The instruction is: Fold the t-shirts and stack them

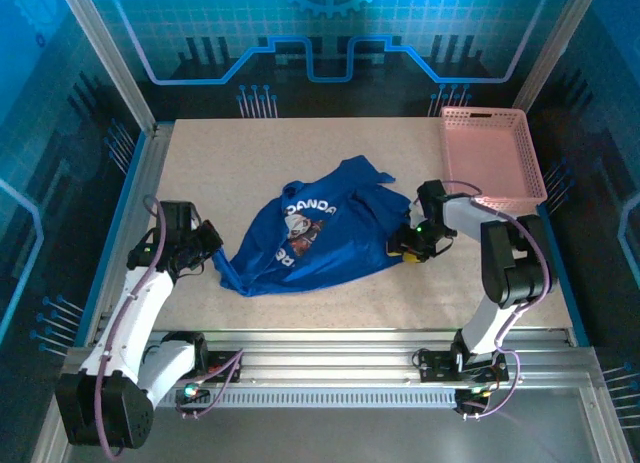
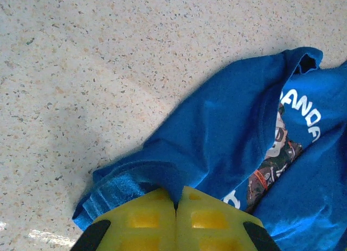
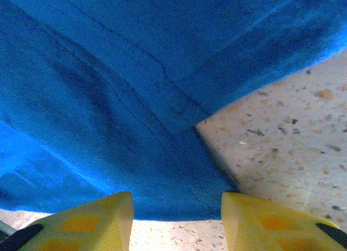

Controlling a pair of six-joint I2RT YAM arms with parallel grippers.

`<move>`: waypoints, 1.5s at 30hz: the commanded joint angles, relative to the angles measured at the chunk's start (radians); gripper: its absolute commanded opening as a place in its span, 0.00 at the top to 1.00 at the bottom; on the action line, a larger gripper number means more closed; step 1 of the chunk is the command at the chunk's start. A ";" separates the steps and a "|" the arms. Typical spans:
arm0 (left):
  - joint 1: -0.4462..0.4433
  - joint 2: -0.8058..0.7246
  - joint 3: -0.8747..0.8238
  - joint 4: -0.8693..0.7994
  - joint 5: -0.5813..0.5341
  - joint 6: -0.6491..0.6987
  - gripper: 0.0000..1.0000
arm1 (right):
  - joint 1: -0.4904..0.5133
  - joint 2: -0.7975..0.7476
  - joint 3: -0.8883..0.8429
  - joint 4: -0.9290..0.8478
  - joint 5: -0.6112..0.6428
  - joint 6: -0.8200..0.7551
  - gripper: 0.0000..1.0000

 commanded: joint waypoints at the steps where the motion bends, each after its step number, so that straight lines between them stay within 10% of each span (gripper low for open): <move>1: -0.005 -0.016 -0.016 0.003 -0.016 -0.020 1.00 | 0.002 0.032 0.039 -0.050 0.076 0.014 0.52; 6: -0.005 -0.014 -0.016 0.007 -0.018 -0.022 1.00 | 0.065 0.083 0.108 -0.111 0.177 0.019 0.56; 12: -0.003 -0.012 -0.003 0.021 -0.010 -0.033 1.00 | 0.105 0.127 0.171 -0.125 0.232 0.070 1.00; 45: 0.000 0.158 1.279 0.004 0.128 0.095 1.00 | -0.125 -0.534 1.044 -0.241 -0.213 0.196 1.00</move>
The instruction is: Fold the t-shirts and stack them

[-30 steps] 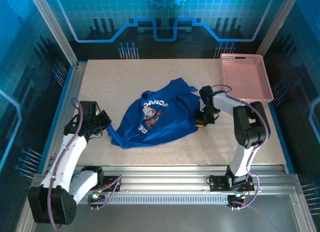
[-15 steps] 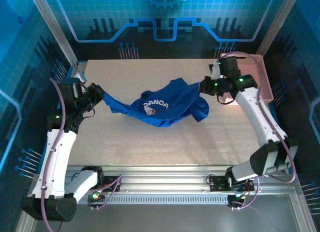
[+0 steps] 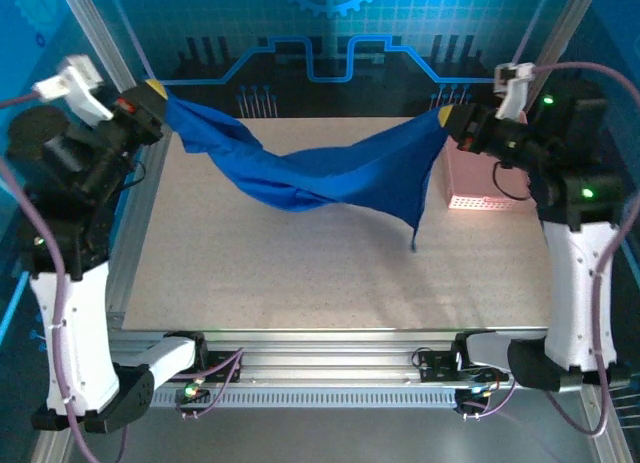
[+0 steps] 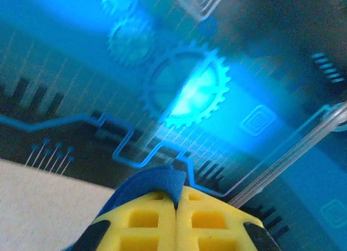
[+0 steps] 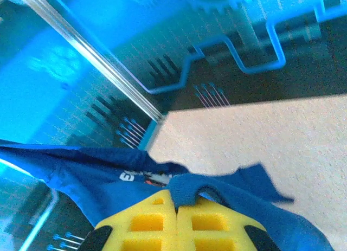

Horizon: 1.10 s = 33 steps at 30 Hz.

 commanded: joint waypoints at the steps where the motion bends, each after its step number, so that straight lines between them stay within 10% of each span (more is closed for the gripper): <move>1: 0.000 0.000 0.152 -0.004 0.036 0.055 1.00 | -0.042 -0.053 0.097 -0.015 -0.093 0.056 1.00; 16: 0.000 0.141 0.659 -0.075 0.107 0.107 1.00 | -0.057 -0.103 0.400 -0.155 -0.080 0.072 1.00; 33: 0.004 0.451 0.310 0.046 0.126 0.269 1.00 | -0.087 0.066 -0.166 0.081 0.049 -0.035 1.00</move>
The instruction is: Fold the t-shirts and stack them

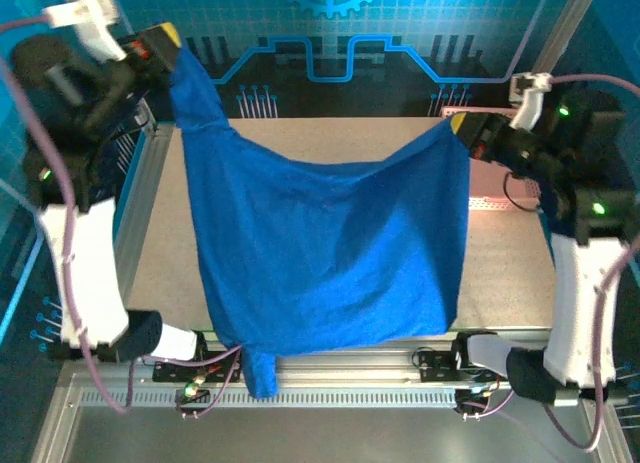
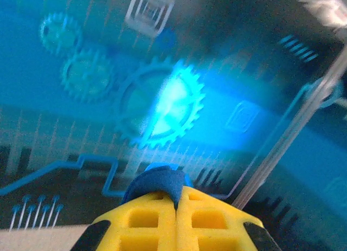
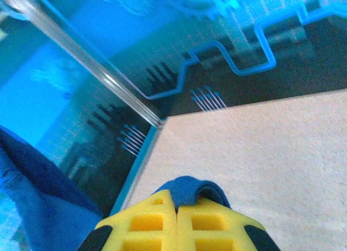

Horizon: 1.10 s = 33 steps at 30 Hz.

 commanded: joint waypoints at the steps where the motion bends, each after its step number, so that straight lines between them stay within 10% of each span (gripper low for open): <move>1: 0.006 0.138 -0.043 0.068 0.007 0.102 1.00 | -0.026 0.118 -0.126 0.142 0.057 -0.049 1.00; 7: 0.014 0.576 0.057 0.154 -0.011 0.110 1.00 | -0.033 0.608 -0.039 0.241 0.133 -0.103 0.95; 12: 0.034 0.980 0.443 0.141 0.022 -0.148 0.11 | -0.046 1.081 0.587 0.089 0.186 -0.054 0.46; 15: 0.031 0.970 0.512 0.108 0.011 -0.161 0.01 | -0.016 1.143 0.829 -0.081 0.219 -0.131 0.34; 25: 0.059 0.180 -0.326 -0.012 -0.112 -0.096 0.01 | 0.040 0.298 -0.211 0.025 0.238 -0.249 0.01; 33: 0.145 -0.335 -0.905 -0.223 -0.382 -0.127 0.01 | 0.055 -0.196 -0.710 0.029 0.041 -0.148 0.00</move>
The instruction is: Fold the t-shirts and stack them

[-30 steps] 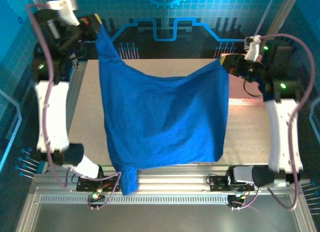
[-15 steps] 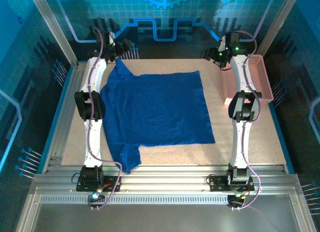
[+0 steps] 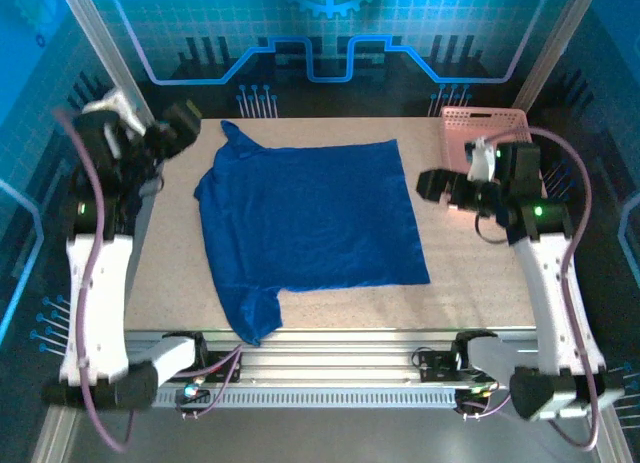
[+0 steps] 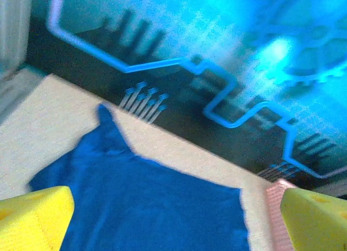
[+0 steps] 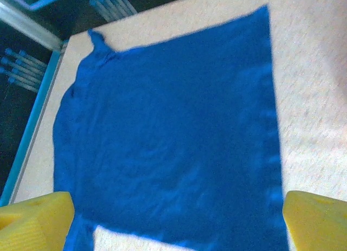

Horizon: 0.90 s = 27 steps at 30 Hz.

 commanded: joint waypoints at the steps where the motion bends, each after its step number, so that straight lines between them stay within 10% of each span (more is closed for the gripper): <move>1: 0.080 0.031 -0.165 -0.212 -0.120 -0.034 0.01 | 0.029 -0.037 -0.115 -0.023 -0.112 0.050 0.00; 9: 0.000 -0.123 -0.447 -0.273 0.027 -0.223 0.01 | 0.065 -0.025 -0.300 0.014 -0.062 0.093 0.00; 17: -0.103 0.055 -0.625 -0.144 0.001 -0.277 0.15 | 0.133 0.225 -0.369 0.227 -0.009 0.145 0.08; 27: -0.107 0.473 -0.572 0.077 0.052 -0.289 0.51 | 0.137 0.594 -0.290 0.365 0.176 0.321 0.56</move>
